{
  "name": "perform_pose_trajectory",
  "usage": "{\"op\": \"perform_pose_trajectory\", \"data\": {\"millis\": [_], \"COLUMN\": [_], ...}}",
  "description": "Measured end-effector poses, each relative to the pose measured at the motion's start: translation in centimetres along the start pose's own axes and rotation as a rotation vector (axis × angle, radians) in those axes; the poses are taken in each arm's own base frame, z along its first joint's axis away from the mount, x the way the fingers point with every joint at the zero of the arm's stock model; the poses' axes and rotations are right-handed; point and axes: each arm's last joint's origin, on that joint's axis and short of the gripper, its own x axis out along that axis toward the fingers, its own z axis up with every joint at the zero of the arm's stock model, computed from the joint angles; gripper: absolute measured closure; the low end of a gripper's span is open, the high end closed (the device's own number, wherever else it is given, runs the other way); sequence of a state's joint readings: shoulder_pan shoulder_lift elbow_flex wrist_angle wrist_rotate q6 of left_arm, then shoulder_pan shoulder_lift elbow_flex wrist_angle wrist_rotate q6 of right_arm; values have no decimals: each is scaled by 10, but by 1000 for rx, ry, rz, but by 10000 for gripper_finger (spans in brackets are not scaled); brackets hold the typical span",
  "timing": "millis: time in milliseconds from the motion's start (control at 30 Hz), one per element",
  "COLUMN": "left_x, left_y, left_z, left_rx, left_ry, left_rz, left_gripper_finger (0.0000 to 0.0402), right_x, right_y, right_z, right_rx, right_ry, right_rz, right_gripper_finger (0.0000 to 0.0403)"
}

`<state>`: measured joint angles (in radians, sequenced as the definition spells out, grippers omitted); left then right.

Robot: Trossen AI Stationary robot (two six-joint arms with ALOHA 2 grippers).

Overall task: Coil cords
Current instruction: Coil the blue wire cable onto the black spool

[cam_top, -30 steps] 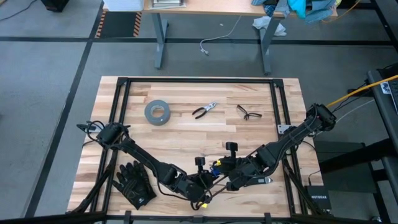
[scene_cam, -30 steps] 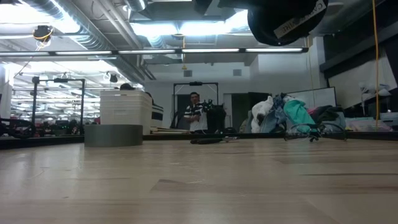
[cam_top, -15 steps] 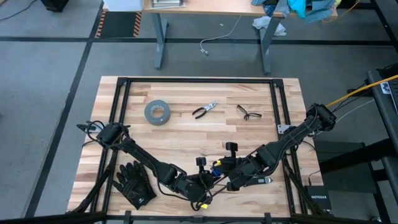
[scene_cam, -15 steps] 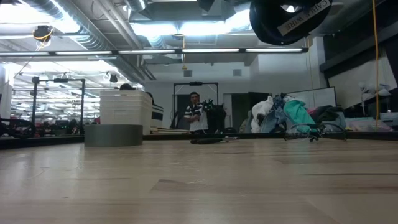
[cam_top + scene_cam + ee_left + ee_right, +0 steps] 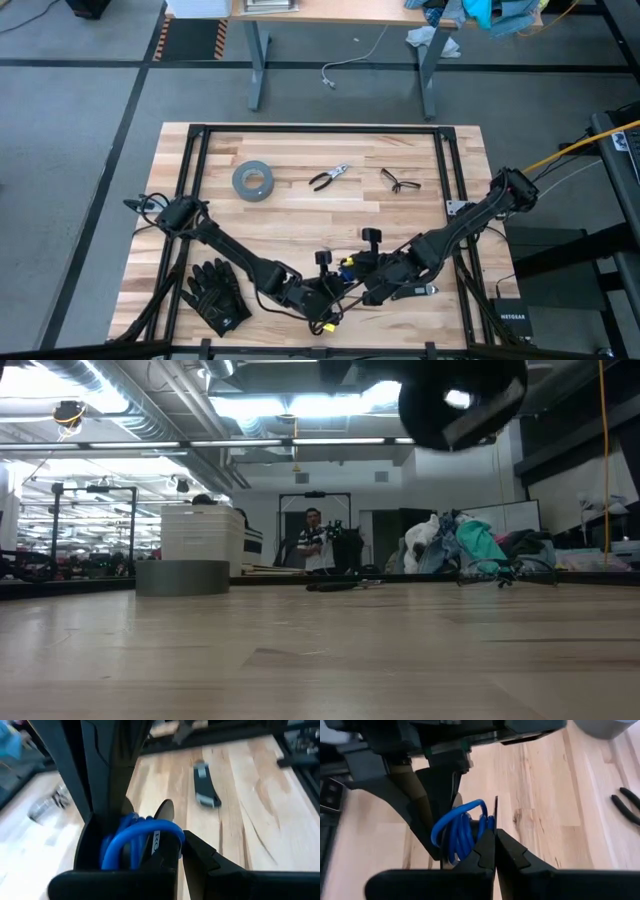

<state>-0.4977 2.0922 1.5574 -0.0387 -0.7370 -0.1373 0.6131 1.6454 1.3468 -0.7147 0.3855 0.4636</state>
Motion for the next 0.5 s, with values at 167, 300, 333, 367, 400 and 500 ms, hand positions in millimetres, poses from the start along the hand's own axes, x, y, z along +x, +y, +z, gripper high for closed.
{"op": "perform_pose_trajectory", "data": {"millis": [167,300,333,367,400,500], "left_x": [1,3,4,5,5,6], "left_y": [2,2,2,2,2,2], "left_z": [-10,-22,-25,-28,-31,-40], "left_rx": [-22,-9,-19,-20,-17,-28], "left_ry": [94,174,183,190,199,211], "left_rz": [-33,-10,-5,-1,1,3], "left_gripper_finger": [400,400,400,400,400,400], "right_x": [24,40,43,45,47,57], "right_y": [-3,-9,-10,-10,-9,-9], "right_z": [0,1,1,1,0,0], "right_rx": [0,-3,-5,-8,-11,-18], "right_ry": [46,77,80,86,89,88], "right_rz": [-18,-34,-34,-33,-40,-54], "right_gripper_finger": [400,400,400,400,400,400]}}
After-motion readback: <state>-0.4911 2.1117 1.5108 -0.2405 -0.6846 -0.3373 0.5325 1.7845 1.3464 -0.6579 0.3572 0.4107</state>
